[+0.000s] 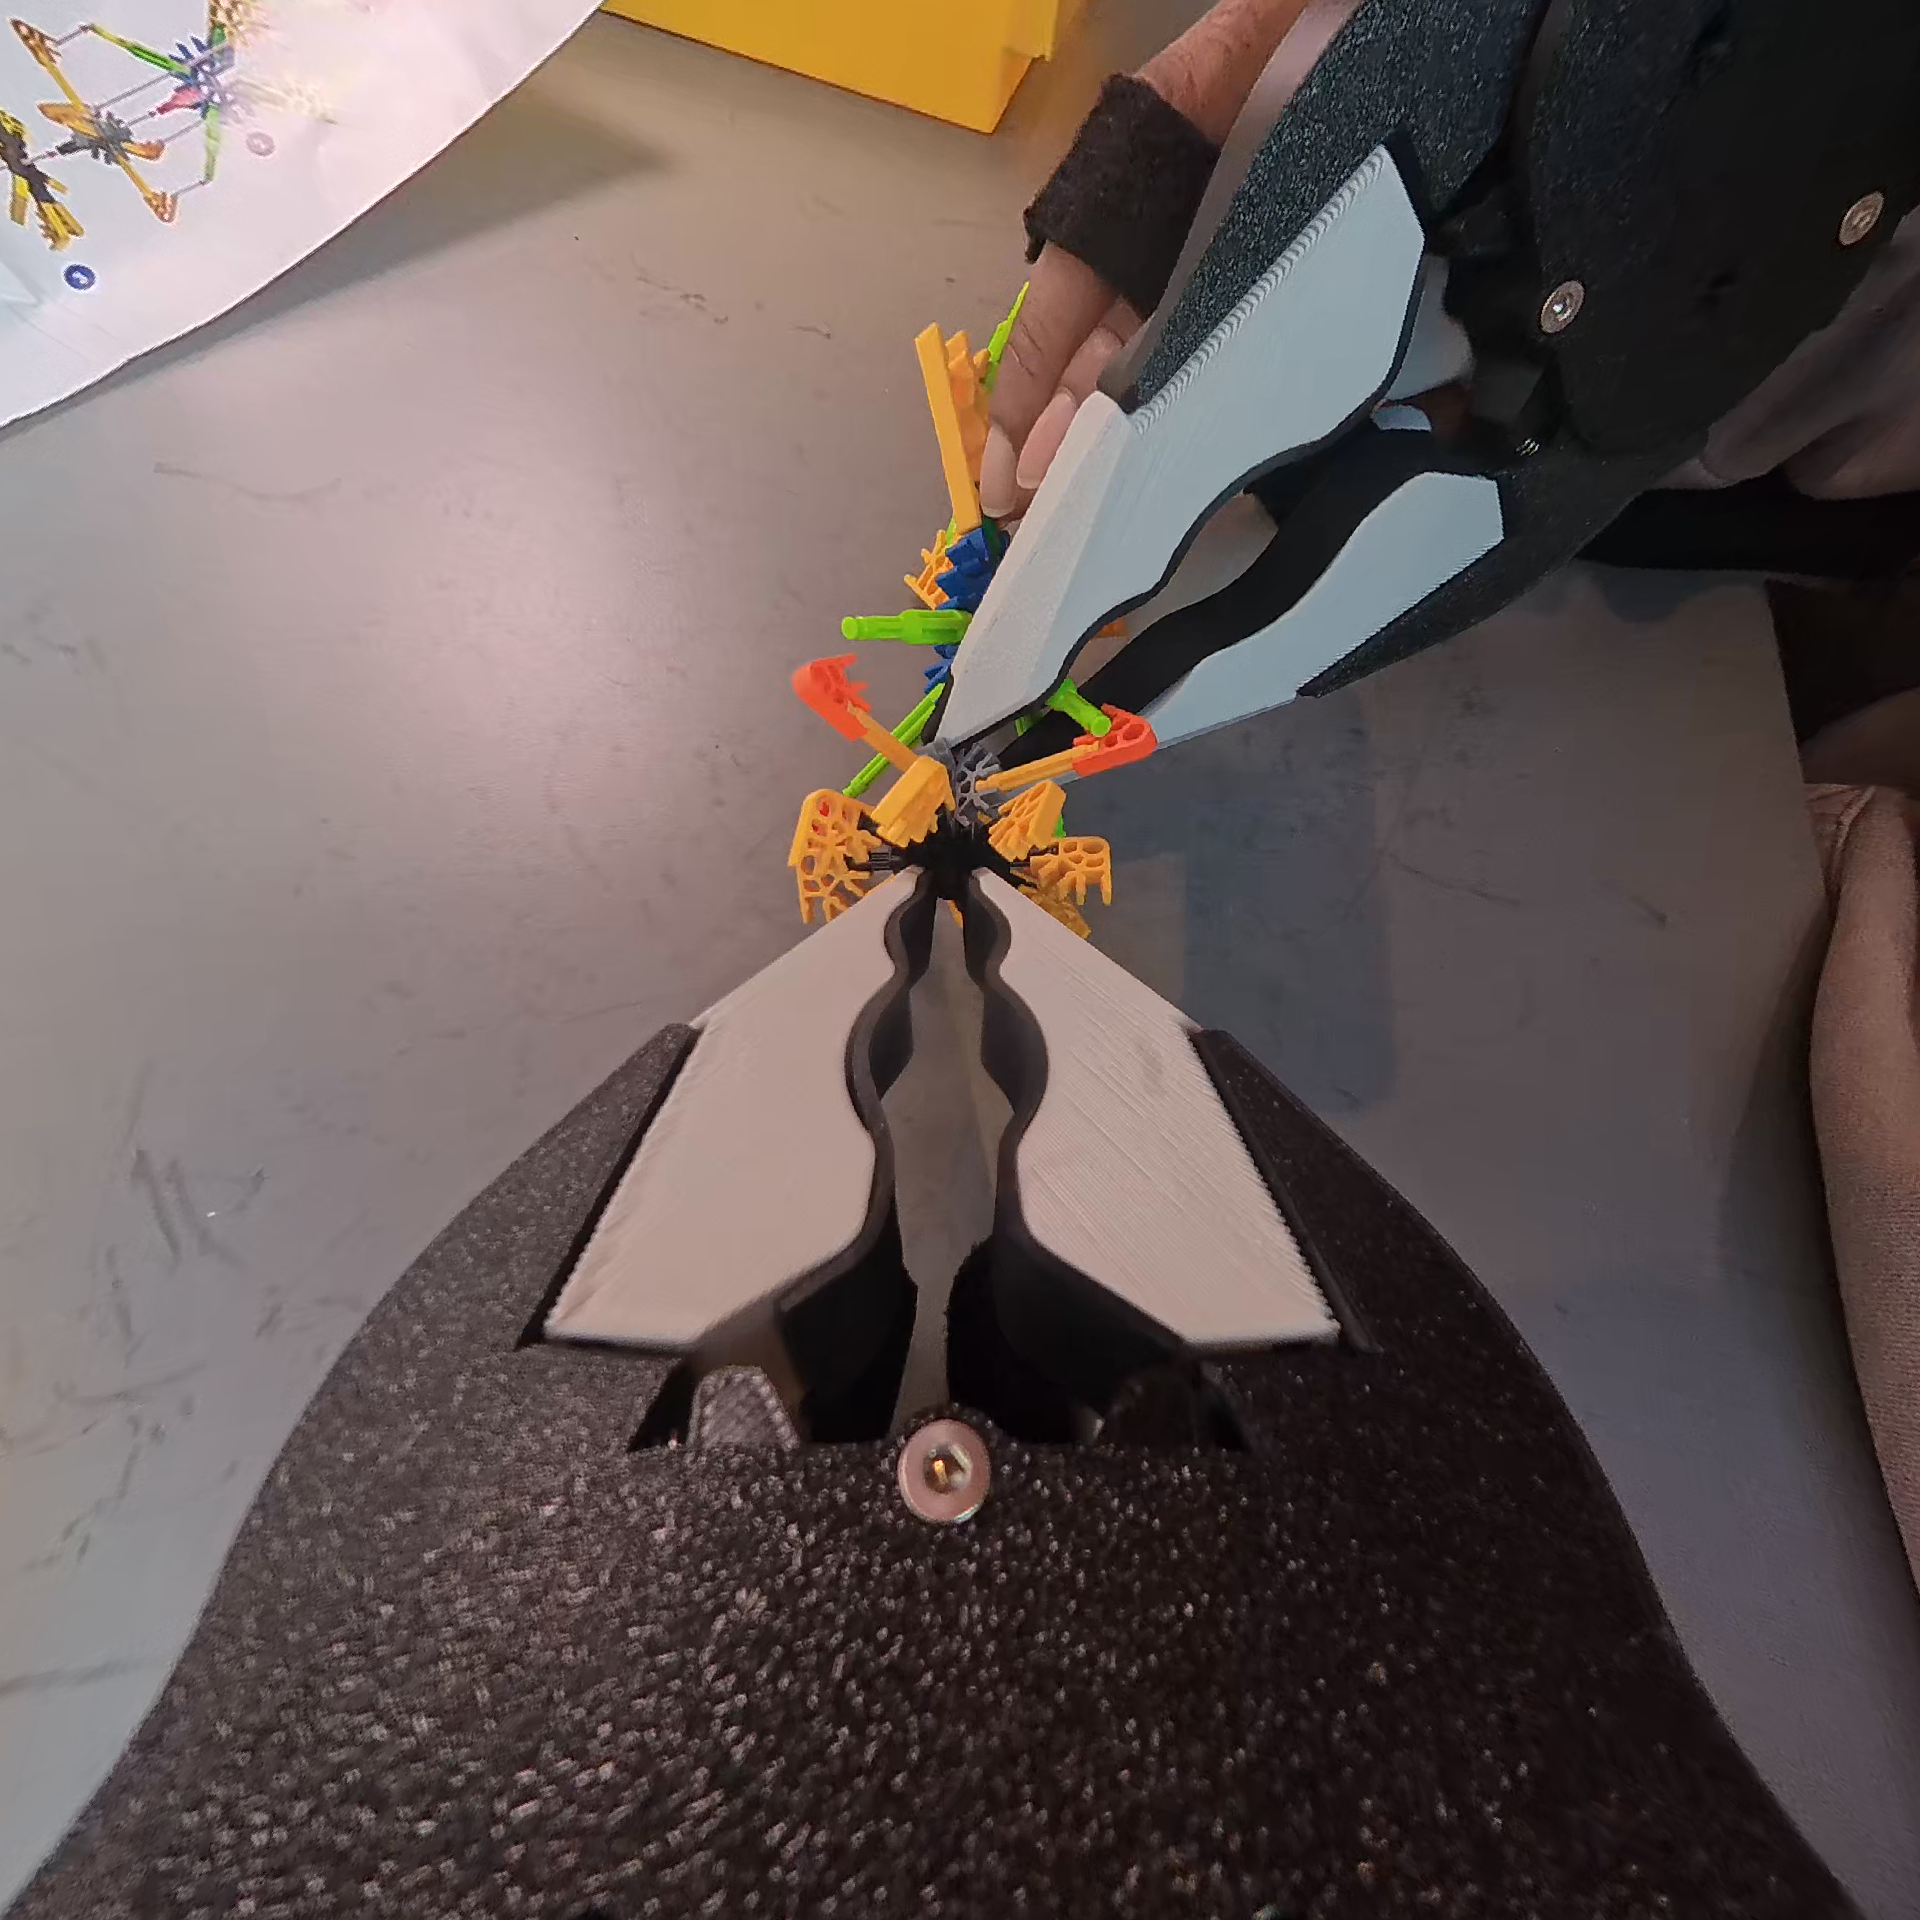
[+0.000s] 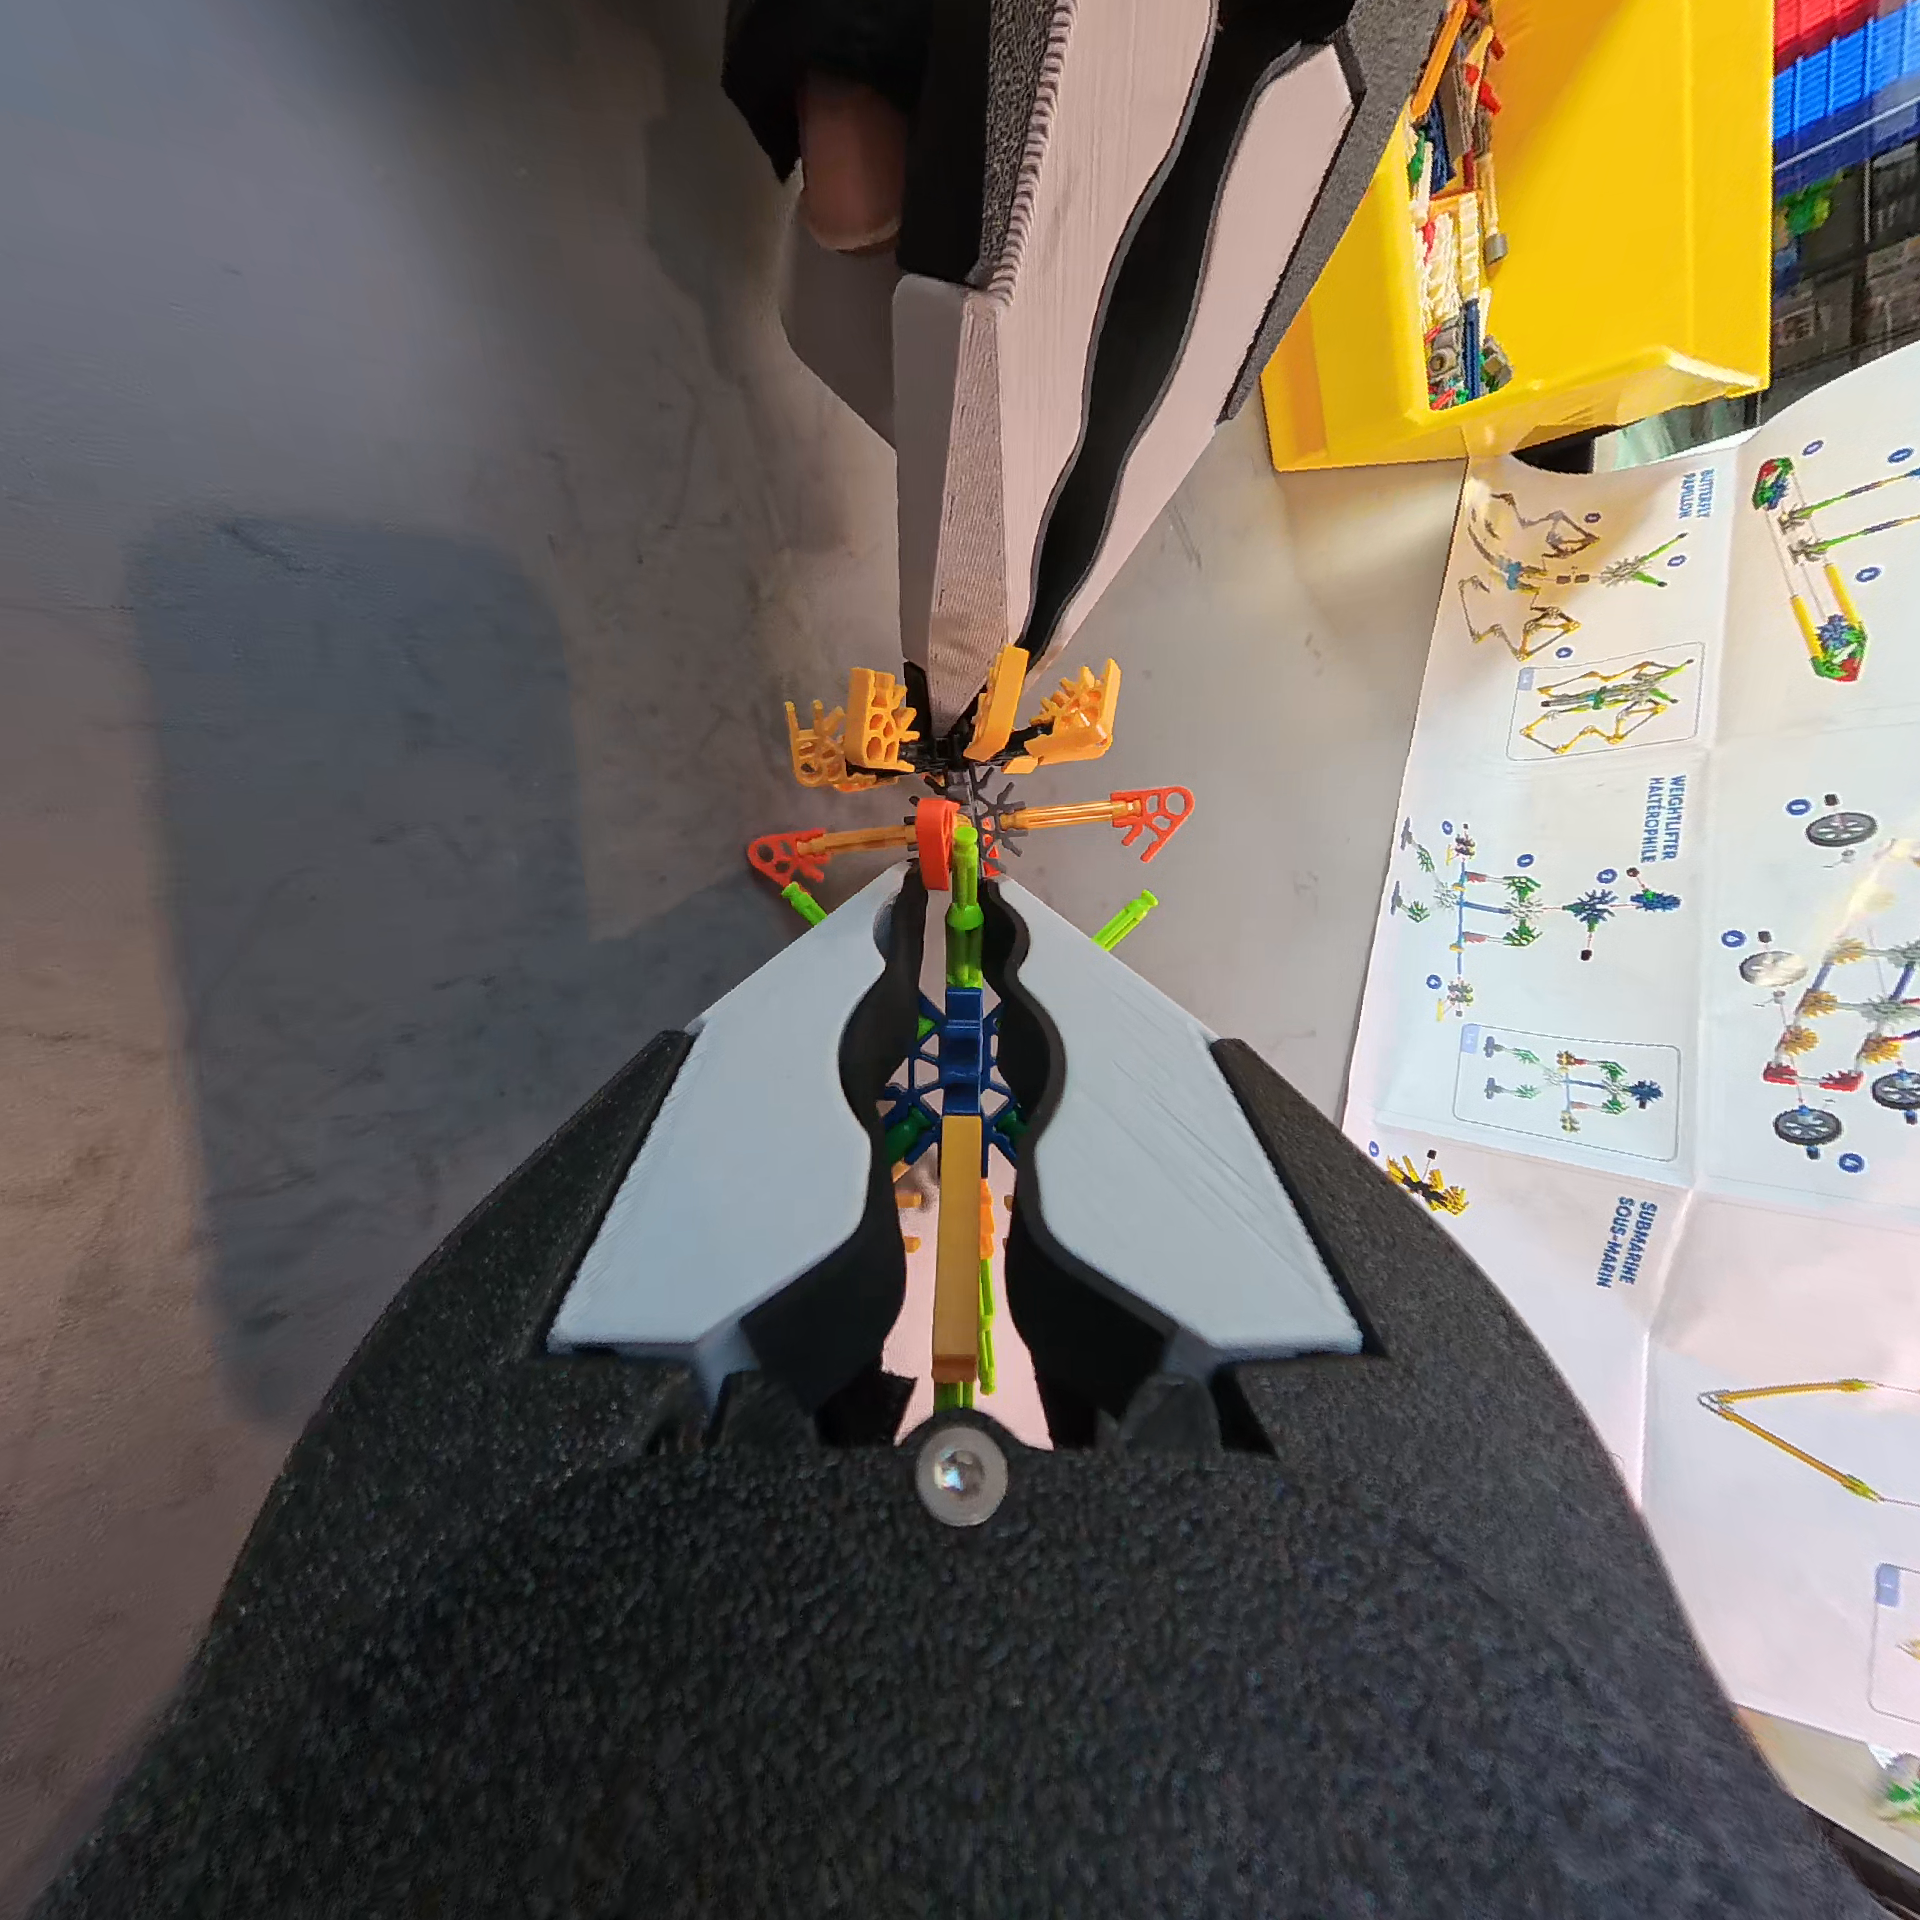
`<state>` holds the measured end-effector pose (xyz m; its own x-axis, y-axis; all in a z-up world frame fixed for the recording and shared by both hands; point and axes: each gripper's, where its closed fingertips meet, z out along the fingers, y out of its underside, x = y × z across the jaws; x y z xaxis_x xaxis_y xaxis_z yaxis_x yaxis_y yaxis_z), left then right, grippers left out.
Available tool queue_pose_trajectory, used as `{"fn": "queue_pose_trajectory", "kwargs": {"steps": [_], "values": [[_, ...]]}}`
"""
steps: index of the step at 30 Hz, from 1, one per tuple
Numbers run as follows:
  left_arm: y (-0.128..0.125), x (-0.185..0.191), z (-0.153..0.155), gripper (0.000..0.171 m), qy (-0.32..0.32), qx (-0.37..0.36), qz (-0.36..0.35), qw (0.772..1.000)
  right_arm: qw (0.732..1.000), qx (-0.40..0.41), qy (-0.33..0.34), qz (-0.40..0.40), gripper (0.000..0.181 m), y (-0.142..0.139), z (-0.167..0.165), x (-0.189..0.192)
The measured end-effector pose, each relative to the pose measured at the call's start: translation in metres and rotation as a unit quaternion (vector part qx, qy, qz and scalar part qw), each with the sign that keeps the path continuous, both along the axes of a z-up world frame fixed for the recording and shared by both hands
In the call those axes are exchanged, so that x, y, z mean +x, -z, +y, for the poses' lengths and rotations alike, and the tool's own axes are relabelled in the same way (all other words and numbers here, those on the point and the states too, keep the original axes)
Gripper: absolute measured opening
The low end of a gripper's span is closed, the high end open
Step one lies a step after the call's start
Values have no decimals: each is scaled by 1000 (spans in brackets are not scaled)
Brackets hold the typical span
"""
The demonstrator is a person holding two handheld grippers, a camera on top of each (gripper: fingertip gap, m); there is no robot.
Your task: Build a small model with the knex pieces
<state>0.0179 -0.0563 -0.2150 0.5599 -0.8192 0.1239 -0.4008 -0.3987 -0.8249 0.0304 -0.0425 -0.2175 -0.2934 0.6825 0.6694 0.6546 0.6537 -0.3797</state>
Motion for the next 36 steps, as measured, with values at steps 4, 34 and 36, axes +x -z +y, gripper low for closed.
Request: {"fn": "queue_pose_trajectory", "kwargs": {"steps": [4, 34, 36], "values": [[0, 1, -1, 4, 4, -4, -2, 1000, 1000, 4, -9, 2, 4, 1, -1, 1], [-16, 6, -28, 5, 133, -71, -31, 988, 985, -171, 17, 26, 61, -20, -4, 64], [-18, 4, -25, 5, 131, -73, -34, 988, 983, -179, 18, 32, 68, -23, -5, 66]]}}
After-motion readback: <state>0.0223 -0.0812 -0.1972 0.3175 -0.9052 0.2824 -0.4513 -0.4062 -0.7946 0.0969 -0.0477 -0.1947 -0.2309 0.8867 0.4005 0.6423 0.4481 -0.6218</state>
